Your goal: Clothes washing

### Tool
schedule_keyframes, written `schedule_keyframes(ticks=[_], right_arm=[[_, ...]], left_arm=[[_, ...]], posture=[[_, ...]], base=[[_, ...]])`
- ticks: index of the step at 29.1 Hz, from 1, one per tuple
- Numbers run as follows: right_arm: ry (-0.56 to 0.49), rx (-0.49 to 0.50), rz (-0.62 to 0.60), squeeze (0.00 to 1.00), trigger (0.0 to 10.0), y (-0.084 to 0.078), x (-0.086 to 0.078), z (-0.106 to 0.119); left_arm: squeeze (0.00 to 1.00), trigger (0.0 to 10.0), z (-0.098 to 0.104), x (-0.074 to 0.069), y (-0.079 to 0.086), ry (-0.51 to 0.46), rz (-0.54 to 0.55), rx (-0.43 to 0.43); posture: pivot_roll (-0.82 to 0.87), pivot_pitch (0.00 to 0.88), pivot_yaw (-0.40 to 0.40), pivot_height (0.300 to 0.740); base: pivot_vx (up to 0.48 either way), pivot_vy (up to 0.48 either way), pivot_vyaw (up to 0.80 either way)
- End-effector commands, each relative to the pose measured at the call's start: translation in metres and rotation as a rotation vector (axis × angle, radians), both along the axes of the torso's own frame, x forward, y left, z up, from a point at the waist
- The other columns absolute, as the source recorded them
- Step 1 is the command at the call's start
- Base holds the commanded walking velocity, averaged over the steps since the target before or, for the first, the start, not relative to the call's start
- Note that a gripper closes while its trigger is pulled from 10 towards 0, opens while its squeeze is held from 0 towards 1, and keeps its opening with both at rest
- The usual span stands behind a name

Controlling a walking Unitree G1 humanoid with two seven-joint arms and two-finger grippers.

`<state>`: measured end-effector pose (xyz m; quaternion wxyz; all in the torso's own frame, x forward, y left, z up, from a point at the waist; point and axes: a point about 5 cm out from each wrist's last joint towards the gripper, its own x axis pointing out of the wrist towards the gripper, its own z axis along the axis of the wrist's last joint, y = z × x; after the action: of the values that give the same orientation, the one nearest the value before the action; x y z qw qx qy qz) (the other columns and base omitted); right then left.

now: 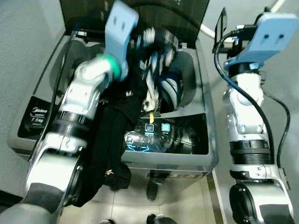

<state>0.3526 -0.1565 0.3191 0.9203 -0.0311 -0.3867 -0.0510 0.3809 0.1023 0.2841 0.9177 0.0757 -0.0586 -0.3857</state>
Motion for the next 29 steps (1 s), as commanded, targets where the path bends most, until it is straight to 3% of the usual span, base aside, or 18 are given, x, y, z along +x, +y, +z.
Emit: schedule_keyframes(ticks=[1, 4, 5, 6, 7, 9, 12, 14, 15, 16, 17, 18, 19, 21, 22, 23, 25, 29], right_arm=[[0.019, -0.006, 0.015, 0.0, 10.0, 0.004, 0.001, -0.005], [0.024, -0.012, 0.029, 0.0, 10.0, 0.007, 0.001, -0.007], [0.027, -0.019, 0.036, 0.0, 10.0, 0.011, 0.001, -0.009], [0.027, -0.019, 0.036, 0.0, 10.0, 0.011, 0.001, -0.009], [0.032, -0.023, 0.045, 0.0, 10.0, 0.013, 0.001, -0.011], [0.032, -0.023, 0.045, 0.0, 10.0, 0.013, 0.001, -0.011], [0.041, -0.027, 0.065, 0.0, 10.0, 0.018, 0.001, -0.014], [0.041, -0.027, 0.065, 0.0, 10.0, 0.018, 0.001, -0.014], [0.046, -0.028, 0.082, 0.0, 10.0, 0.021, 0.001, -0.015], [0.046, -0.028, 0.082, 0.0, 10.0, 0.021, 0.001, -0.015], [0.055, -0.029, 0.106, 0.0, 10.0, 0.026, 0.0, -0.018], [0.055, -0.029, 0.106, 0.0, 10.0, 0.026, 0.0, -0.018], [0.067, -0.034, 0.133, 0.0, 10.0, 0.032, -0.002, -0.021], [0.067, -0.034, 0.133, 0.0, 10.0, 0.032, -0.002, -0.021], [0.082, -0.04, 0.161, 0.0, 10.0, 0.038, -0.004, -0.026], [0.082, -0.04, 0.161, 0.0, 10.0, 0.038, -0.004, -0.026], [0.12, -0.042, 0.201, 0.0, 10.0, 0.043, -0.008, -0.036], [0.147, -0.03, 0.213, 0.0, 10.0, 0.042, -0.01, -0.041]], left_arm=[[0.0, 10.0, 0.005, -0.005, -0.002, 0.009, -0.073, -0.011], [0.0, 10.0, 0.001, -0.009, 0.001, -0.002, -0.091, 0.013], [1.0, 10.0, 0.004, -0.013, 0.004, -0.043, -0.094, 0.012], [1.0, 10.0, 0.004, -0.013, 0.004, -0.043, -0.094, 0.012], [1.0, 10.0, 0.011, -0.019, 0.008, -0.106, -0.087, 0.008], [1.0, 10.0, 0.011, -0.019, 0.008, -0.106, -0.087, 0.008], [1.0, 10.0, 0.027, -0.036, 0.016, -0.195, -0.073, 0.008], [1.0, 10.0, 0.027, -0.036, 0.016, -0.195, -0.073, 0.008], [1.0, 10.0, 0.031, -0.047, 0.018, -0.227, -0.068, 0.021], [1.0, 10.0, 0.031, -0.047, 0.018, -0.227, -0.068, 0.021], [1.0, 10.0, 0.032, -0.06, 0.019, -0.281, -0.049, 0.057], [1.0, 10.0, 0.032, -0.06, 0.019, -0.281, -0.049, 0.057], [1.0, 10.0, 0.031, -0.072, 0.019, -0.317, -0.031, 0.066], [1.0, 10.0, 0.031, -0.072, 0.019, -0.317, -0.031, 0.066], [0.0, 10.0, 0.03, -0.085, 0.018, -0.335, -0.021, 0.054], [0.0, 10.0, 0.03, -0.085, 0.018, -0.335, -0.021, 0.054], [0.0, 10.0, 0.029, -0.11, 0.013, -0.338, -0.016, 0.006], [0.0, 10.0, 0.029, -0.119, 0.013, -0.342, -0.001, -0.004]], posture=[[0.07, 0.111, -0.015, 0.74], [0.07, 0.111, -0.014, 0.74], [0.08, 0.111, -0.014, 0.74], [0.08, 0.111, -0.014, 0.74], [0.08, 0.11, -0.017, 0.74], [0.08, 0.11, -0.017, 0.74], [0.09, 0.108, -0.016, 0.74], [0.09, 0.108, -0.016, 0.74], [0.09, 0.106, -0.016, 0.74], [0.09, 0.106, -0.016, 0.74], [0.1, 0.106, -0.017, 0.74], [0.1, 0.106, -0.017, 0.74], [0.1, 0.107, -0.018, 0.74], [0.1, 0.107, -0.018, 0.74], [0.11, 0.108, -0.021, 0.74], [0.11, 0.108, -0.021, 0.74], [0.11, 0.109, -0.027, 0.74], [0.12, 0.108, -0.031, 0.74]], base=[[0.0, 0.0, 0.0], [0.0, 0.0, 0.0], [0.0, 0.0, 0.0], [0.0, 0.0, 0.0], [0.0, 0.0, 0.0], [0.0, 0.0, 0.0], [0.0, 0.0, 0.0], [0.0, 0.0, 0.0], [0.0, 0.0, 0.0], [0.0, 0.0, 0.0], [0.0, 0.0, 0.0], [0.0, 0.0, 0.0], [0.0, 0.0, 0.0], [0.0, 0.0, 0.0], [0.0, 0.0, 0.0], [0.0, 0.0, 0.0], [0.0, 0.0, 0.0], [0.0, 0.0, 0.0]])
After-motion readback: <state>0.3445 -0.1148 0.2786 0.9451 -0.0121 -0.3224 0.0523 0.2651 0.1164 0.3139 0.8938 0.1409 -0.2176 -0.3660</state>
